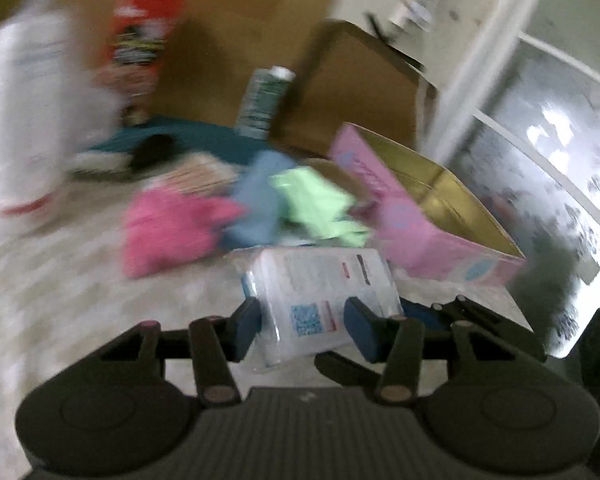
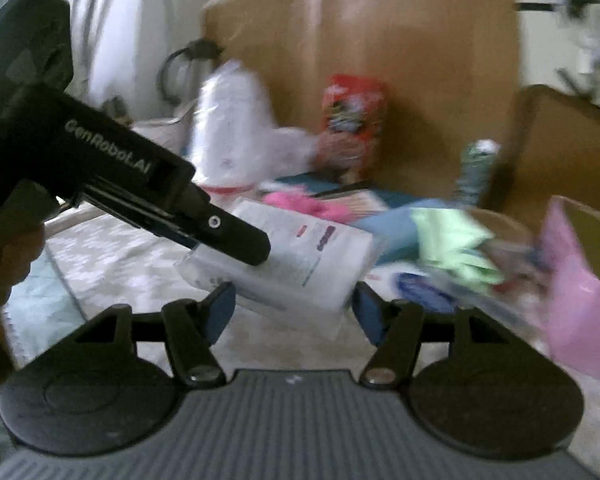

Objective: Organize soft objects
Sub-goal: 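Carry the pack into the pink tin box and open the left gripper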

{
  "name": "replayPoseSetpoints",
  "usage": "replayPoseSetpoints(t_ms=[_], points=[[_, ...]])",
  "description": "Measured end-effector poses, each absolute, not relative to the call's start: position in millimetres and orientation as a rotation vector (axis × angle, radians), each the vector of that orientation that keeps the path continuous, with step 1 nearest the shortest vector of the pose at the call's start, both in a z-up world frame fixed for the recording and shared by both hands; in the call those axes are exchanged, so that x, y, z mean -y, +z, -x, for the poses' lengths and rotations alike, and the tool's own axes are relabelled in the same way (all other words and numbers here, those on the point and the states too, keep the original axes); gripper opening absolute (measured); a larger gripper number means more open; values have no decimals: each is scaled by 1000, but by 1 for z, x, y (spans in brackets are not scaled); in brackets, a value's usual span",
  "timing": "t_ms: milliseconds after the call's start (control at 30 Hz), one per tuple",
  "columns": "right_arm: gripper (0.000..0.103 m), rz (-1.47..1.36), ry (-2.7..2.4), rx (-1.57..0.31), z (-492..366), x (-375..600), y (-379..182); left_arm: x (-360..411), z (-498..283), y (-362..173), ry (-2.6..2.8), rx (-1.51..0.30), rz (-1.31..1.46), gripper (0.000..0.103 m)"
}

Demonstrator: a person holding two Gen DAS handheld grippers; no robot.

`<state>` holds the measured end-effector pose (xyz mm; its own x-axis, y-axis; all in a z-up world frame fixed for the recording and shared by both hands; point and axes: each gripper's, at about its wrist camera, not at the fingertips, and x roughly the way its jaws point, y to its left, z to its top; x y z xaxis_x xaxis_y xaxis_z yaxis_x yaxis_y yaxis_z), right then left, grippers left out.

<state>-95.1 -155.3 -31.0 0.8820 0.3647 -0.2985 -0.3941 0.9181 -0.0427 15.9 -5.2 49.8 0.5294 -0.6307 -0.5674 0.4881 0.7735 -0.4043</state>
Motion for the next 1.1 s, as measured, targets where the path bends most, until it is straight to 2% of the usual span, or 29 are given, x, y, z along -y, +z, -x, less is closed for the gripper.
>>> replayPoseSetpoints(t_ms=[267, 467, 600, 700, 767, 900, 1000, 1067, 1100], points=[[67, 20, 88, -162, 96, 265, -10, 157, -42, 97, -887, -587, 44, 51], [67, -13, -78, -169, 73, 327, -10, 238, -74, 88, -917, -626, 54, 54], [68, -36, -129, -203, 61, 340, -22, 260, -81, 74, -878, -654, 42, 62], [78, -69, -151, -194, 59, 345, -25, 263, -82, 70, -855, -659, 27, 64], [85, -84, -163, -178, 59, 347, -25, 257, -79, 71, -846, -647, 29, 67], [86, -131, -170, -149, 70, 345, -25, 215, -64, 81, -864, -597, 80, 67], [81, -185, -163, -73, 87, 337, -20, 158, -48, 82, -848, -555, 126, 67], [66, -209, -92, -53, 97, 326, -19, 115, -39, 78, -789, -537, 130, 67], [53, -208, -58, -62, 99, 318, -19, 97, -35, 74, -753, -538, 128, 67]])
